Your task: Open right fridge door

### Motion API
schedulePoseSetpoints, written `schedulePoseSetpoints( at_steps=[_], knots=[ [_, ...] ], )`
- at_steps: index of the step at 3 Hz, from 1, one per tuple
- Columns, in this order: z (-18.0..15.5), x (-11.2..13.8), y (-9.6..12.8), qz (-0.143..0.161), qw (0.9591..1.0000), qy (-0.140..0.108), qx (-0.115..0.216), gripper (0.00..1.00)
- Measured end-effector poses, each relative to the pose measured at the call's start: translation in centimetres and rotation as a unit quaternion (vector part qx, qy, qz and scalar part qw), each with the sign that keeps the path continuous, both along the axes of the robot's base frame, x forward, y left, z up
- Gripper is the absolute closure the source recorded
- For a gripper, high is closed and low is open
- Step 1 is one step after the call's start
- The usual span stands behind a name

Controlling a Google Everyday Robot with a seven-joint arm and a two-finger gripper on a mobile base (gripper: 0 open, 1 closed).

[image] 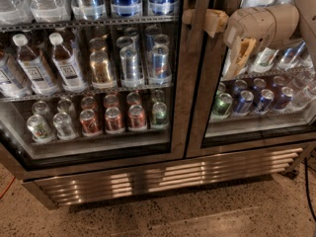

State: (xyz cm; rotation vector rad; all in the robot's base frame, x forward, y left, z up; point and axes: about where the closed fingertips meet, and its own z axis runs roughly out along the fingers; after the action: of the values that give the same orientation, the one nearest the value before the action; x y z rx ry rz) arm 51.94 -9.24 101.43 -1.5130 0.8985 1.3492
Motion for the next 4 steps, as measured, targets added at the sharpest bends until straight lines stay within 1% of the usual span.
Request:
schedulePoseSetpoints(
  at_steps=[1,2,3,4],
  knots=[
    [0.00,-0.41,-0.62,0.000,1.0000,0.000,0.000,0.00],
    [0.00,0.01,0.02,0.000,1.0000,0.000,0.000,0.00],
    [0.00,-0.44,-0.63,0.000,1.0000,0.000,0.000,0.00],
    [0.00,-0.01,-0.01,0.000,1.0000,0.000,0.000,0.14]
  ],
)
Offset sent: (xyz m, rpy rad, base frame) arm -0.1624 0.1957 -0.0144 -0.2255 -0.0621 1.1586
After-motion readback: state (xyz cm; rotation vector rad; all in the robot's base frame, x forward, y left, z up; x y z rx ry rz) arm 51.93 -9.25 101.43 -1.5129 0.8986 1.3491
